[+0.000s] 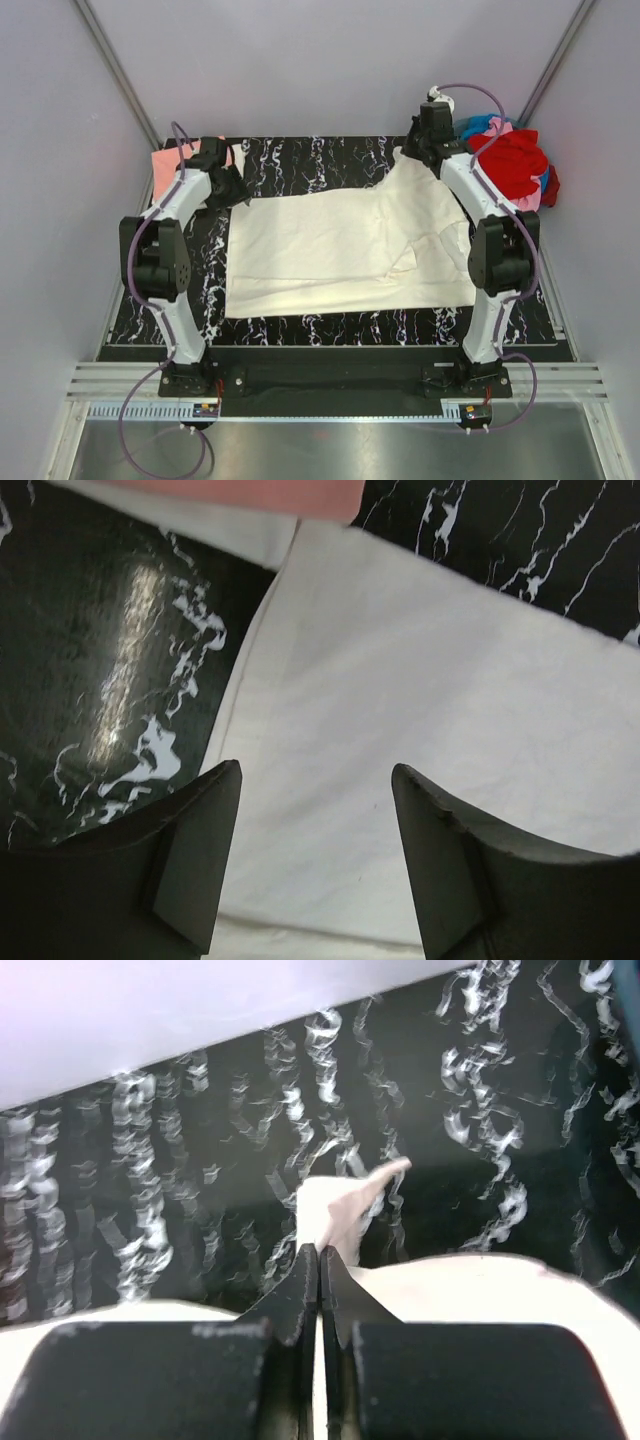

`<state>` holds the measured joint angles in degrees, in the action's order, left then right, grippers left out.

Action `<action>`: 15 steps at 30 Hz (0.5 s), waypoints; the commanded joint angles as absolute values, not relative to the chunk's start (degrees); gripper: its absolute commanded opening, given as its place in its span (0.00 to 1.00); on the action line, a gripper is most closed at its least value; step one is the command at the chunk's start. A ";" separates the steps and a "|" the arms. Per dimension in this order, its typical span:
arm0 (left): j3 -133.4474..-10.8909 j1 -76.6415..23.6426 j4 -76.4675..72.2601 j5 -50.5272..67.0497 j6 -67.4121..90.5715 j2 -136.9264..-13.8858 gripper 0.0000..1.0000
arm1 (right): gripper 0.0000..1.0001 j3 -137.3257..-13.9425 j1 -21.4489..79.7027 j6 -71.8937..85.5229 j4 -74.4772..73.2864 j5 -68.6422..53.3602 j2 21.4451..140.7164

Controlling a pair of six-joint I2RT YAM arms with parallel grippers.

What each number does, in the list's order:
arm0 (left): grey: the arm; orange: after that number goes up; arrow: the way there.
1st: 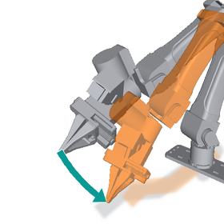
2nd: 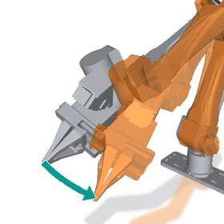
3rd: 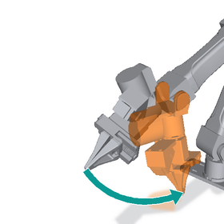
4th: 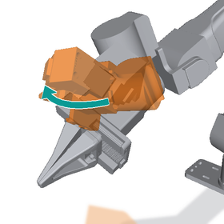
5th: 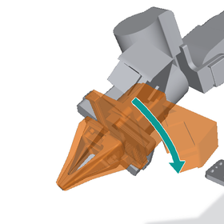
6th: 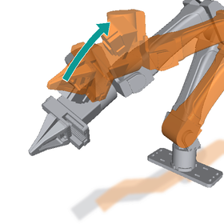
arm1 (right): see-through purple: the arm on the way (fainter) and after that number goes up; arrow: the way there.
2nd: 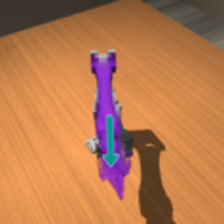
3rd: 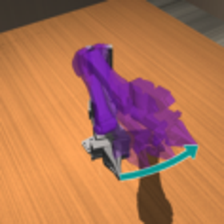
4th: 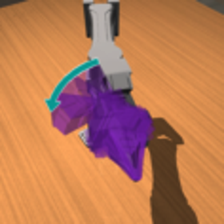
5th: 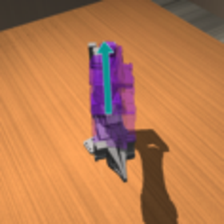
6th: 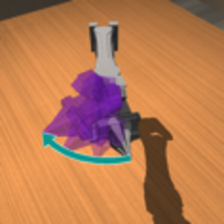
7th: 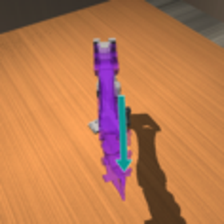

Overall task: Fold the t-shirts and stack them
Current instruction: Fold the tshirt

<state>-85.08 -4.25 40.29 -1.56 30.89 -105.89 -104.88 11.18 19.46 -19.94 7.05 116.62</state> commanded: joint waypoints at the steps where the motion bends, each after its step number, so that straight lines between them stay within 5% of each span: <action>1: -94.55 -6.32 42.62 -6.67 31.20 -112.22 0.66 | 0.00 -92.57 13.35 25.31 -9.50 5.01 106.80; 15: -117.58 -9.84 51.41 -14.41 34.19 -133.75 0.65 | 0.00 -80.78 14.50 23.73 -5.98 5.36 95.81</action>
